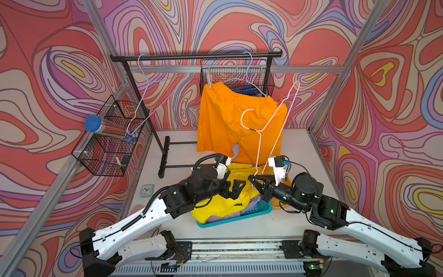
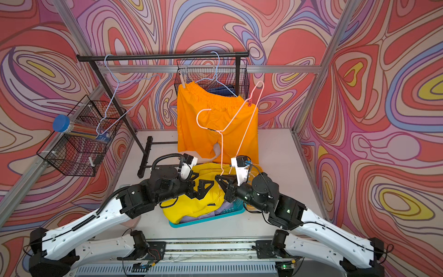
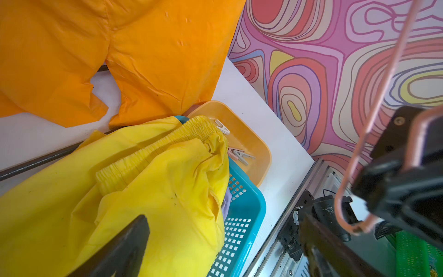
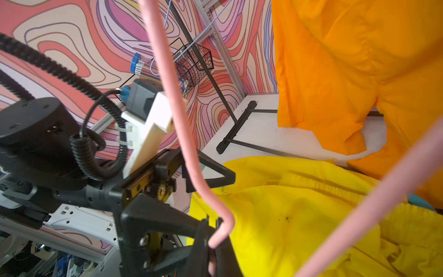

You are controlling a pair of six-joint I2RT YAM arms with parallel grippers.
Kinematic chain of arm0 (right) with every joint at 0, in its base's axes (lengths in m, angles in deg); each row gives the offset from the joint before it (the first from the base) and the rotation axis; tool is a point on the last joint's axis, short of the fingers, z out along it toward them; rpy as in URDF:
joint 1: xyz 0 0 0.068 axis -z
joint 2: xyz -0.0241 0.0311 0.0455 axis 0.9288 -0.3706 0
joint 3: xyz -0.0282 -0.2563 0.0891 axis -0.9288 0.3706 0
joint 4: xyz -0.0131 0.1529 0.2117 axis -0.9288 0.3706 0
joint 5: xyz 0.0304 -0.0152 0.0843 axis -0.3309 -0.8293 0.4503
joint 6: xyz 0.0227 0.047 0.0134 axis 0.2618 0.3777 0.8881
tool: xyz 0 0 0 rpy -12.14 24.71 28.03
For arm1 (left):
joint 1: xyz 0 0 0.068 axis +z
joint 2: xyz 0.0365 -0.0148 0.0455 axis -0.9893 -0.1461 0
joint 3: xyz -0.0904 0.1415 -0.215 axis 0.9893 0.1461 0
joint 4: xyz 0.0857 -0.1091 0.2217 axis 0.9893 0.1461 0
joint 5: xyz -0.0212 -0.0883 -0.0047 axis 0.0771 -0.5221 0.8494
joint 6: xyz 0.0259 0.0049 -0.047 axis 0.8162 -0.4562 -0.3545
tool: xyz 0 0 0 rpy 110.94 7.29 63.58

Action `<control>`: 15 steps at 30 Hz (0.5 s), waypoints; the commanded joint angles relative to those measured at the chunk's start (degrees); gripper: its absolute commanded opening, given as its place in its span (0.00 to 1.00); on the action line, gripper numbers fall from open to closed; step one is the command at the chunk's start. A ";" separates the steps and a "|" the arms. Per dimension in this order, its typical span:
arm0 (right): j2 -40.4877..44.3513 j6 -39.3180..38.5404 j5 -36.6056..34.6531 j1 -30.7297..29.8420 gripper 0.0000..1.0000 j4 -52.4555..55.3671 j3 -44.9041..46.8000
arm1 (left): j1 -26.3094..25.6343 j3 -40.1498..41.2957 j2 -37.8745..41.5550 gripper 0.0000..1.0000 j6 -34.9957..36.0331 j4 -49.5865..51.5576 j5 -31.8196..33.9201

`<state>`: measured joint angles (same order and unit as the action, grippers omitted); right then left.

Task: Remove the clothespins securing shorts to the hanger
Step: Place the hanger at the clothesline.

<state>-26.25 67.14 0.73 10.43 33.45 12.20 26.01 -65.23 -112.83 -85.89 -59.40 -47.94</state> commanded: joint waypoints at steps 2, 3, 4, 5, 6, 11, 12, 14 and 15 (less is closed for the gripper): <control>-1.48 2.56 -2.54 0.12 0.00 -2.14 -1.57 | -1.48 1.33 0.52 1.00 2.12 2.23 -0.59; -1.93 3.25 -2.57 0.12 0.00 -2.69 -1.71 | -2.01 1.62 0.39 1.00 2.21 1.51 -1.09; -2.42 4.21 -2.82 0.13 0.00 -3.19 -1.87 | -2.66 2.02 0.32 1.00 2.29 0.60 -1.70; -2.91 5.38 -3.42 0.08 0.00 -3.59 -2.01 | -3.29 2.45 0.30 1.00 2.12 -0.54 -2.04; -3.27 6.37 -3.85 0.12 0.00 -4.02 -2.02 | -3.84 2.91 0.21 1.00 1.90 -1.76 -2.21; -3.84 10.26 -5.72 0.16 0.00 -6.97 -0.90 | -5.65 5.35 0.31 1.00 0.71 -9.25 -4.16; -3.73 10.70 -6.01 0.12 0.00 -7.33 -0.64 | -5.82 5.75 0.38 1.00 0.57 -10.34 -4.49; -3.47 11.91 -6.32 0.09 0.00 -8.29 0.16 | -6.02 6.76 0.67 1.00 0.46 -12.39 -4.64; -3.34 12.44 -6.31 0.09 0.00 -8.67 0.43 | -6.01 7.20 0.75 1.00 0.53 -13.40 -4.49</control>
<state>-30.32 77.00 -3.88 10.43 28.23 12.14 20.32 -59.13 -112.70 -85.15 -66.77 -51.51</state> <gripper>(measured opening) 0.068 0.997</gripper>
